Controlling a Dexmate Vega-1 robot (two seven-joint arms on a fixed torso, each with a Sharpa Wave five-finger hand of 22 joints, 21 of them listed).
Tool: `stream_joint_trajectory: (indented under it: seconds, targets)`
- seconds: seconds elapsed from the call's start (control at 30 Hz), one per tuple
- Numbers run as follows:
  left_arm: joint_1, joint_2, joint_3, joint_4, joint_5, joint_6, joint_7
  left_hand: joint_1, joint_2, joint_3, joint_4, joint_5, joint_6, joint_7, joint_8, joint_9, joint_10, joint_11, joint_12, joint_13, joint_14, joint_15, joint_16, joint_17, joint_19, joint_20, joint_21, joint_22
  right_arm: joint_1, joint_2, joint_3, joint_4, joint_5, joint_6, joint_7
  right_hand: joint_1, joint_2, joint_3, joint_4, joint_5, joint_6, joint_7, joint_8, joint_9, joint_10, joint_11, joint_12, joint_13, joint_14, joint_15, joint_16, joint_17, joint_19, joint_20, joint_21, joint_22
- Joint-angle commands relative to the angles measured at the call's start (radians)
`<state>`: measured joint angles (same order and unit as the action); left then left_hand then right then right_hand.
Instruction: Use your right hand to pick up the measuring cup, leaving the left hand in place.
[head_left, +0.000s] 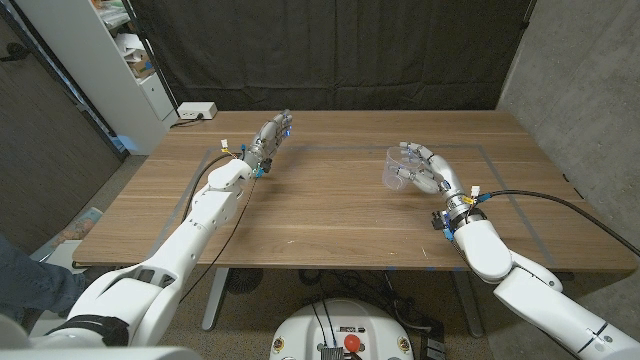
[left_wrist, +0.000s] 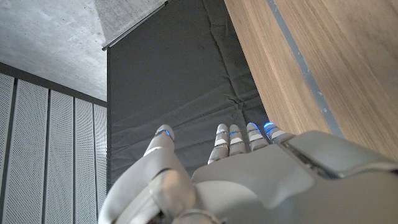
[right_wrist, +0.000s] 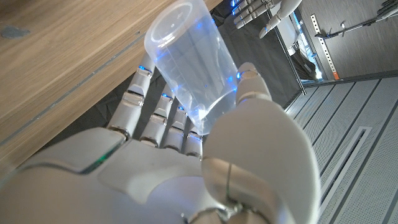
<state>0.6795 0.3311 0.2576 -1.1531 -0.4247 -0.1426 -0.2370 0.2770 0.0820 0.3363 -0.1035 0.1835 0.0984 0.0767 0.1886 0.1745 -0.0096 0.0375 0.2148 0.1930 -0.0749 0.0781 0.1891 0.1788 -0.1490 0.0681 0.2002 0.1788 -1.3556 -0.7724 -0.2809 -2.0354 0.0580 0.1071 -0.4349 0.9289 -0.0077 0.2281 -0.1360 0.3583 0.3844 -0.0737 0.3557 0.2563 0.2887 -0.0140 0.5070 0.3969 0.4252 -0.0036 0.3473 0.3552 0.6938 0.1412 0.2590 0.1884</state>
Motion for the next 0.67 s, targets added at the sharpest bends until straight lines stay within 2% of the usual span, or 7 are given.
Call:
stream_joint_trajectory:
  seconds: [0.03, 0.67]
  targets:
    - [-0.005, -0.005, 0.002, 0.002, 0.005, -0.004, -0.001, -0.002, 0.003, 0.003, -0.005, 0.001, 0.0, -0.005, -0.001, 0.005, 0.006, 0.004, -0.003, 0.003, -0.006, 0.003, -0.001, 0.003, -0.004, 0.007, -0.001, 0.004, -0.009, -0.022, 0.042, -0.032, 0.026, 0.013, 0.028, -0.003, 0.008, 0.013, 0.019, -0.003, 0.064, -0.066, -0.003, 0.002, -0.001, 0.003, -0.004, 0.003, 0.005, 0.007, 0.001, 0.006, 0.006, 0.003, -0.003, 0.003]
    - [0.002, -0.002, 0.0, -0.001, 0.002, -0.001, 0.0, -0.002, 0.004, 0.003, -0.006, 0.001, 0.002, -0.004, -0.001, 0.005, 0.005, 0.003, -0.003, 0.003, -0.005, 0.003, -0.001, 0.003, -0.005, 0.007, 0.0, 0.004, -0.004, -0.023, 0.055, -0.033, 0.044, 0.015, 0.057, -0.008, 0.013, 0.016, 0.021, -0.015, 0.064, -0.061, -0.006, 0.003, -0.002, 0.004, -0.008, 0.006, 0.006, 0.006, -0.001, 0.011, 0.008, 0.003, -0.004, 0.004]
